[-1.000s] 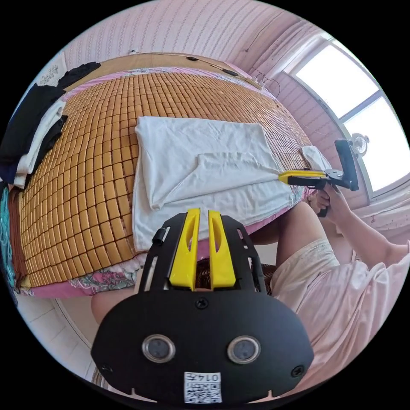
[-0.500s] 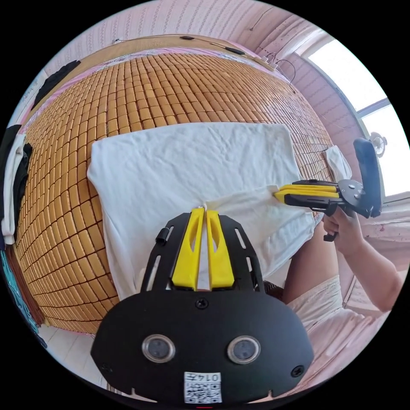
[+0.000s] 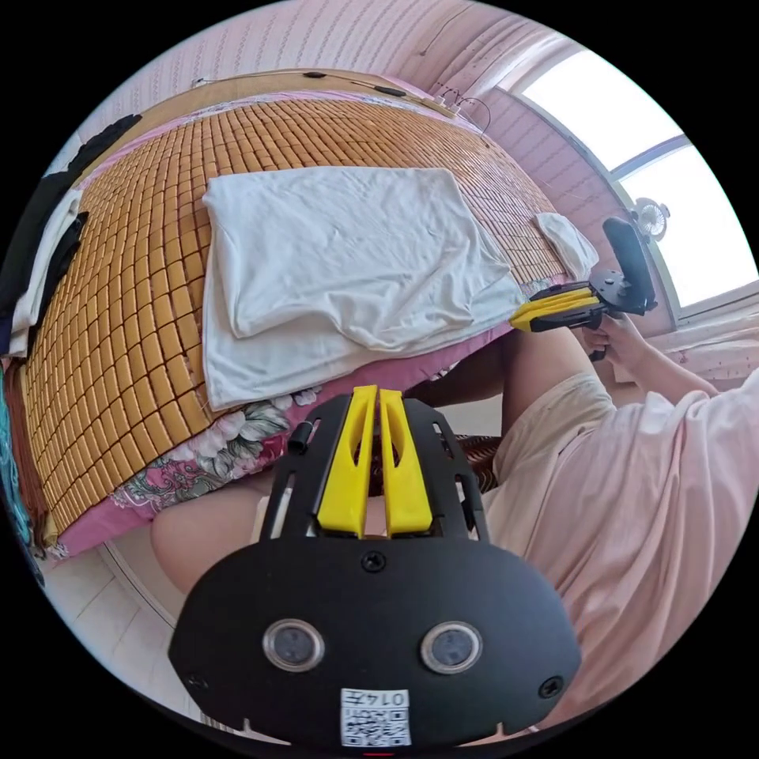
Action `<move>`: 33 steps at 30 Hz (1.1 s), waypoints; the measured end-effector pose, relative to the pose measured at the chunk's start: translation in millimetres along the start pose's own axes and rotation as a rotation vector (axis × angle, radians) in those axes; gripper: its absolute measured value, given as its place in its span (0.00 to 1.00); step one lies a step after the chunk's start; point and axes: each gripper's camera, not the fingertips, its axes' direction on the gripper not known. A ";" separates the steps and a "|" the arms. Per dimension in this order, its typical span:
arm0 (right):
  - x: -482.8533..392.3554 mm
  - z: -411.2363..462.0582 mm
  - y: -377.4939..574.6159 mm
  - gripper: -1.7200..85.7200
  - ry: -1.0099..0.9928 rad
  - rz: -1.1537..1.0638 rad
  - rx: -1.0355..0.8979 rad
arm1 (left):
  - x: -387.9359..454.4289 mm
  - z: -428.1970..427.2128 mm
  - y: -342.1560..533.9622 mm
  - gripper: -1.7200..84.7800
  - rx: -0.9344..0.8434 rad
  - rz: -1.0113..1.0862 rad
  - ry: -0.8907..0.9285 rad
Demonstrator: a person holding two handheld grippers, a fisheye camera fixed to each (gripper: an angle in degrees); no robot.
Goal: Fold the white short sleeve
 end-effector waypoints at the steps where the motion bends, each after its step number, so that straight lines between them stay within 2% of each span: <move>1: -7.2 1.6 -7.2 0.07 0.043 -0.019 -0.004 | 4.0 2.2 -2.3 0.01 0.016 0.012 -0.023; 4: -24.4 10.1 -36.2 0.11 0.143 -0.056 0.011 | 12.8 15.2 -23.4 0.02 0.029 0.040 -0.051; 6: -28.0 23.5 -55.2 0.13 0.135 -0.046 -0.006 | 14.8 25.0 -39.5 0.03 0.039 0.042 -0.066; 8: -29.4 43.5 -71.5 0.09 0.154 -0.016 -0.024 | 14.6 37.3 -53.2 0.03 0.041 0.045 -0.086; 10: -29.5 59.7 -77.0 0.05 0.178 -0.008 -0.076 | 12.4 62.2 -64.7 0.03 -0.029 0.045 -0.076; 12: -30.5 70.7 -75.0 0.04 0.198 -0.013 -0.124 | 13.4 79.0 -65.4 0.03 -0.097 0.052 -0.065; 14: -30.0 72.9 -63.0 0.04 0.233 -0.011 -0.141 | 17.2 84.5 -59.4 0.03 -0.087 0.074 -0.087; 18: -2.0 47.3 -39.2 0.08 0.261 0.159 -0.011 | 16.8 89.6 -52.3 0.03 -0.066 0.070 -0.086; 20: 34.9 29.2 -24.3 0.11 0.257 0.368 0.113 | 16.5 91.0 -52.5 0.03 -0.057 0.066 -0.095; 23: 73.4 29.9 -19.4 0.12 0.159 0.535 0.189 | 16.0 98.9 -53.7 0.03 -0.054 0.071 -0.109; 28: 81.7 44.5 -32.5 0.05 0.113 0.544 0.181 | 13.1 117.9 -57.2 0.03 -0.069 0.073 -0.116; 33: 89.4 39.0 -20.0 0.04 0.122 0.581 0.198 | 9.2 127.8 -55.7 0.04 -0.059 0.069 -0.104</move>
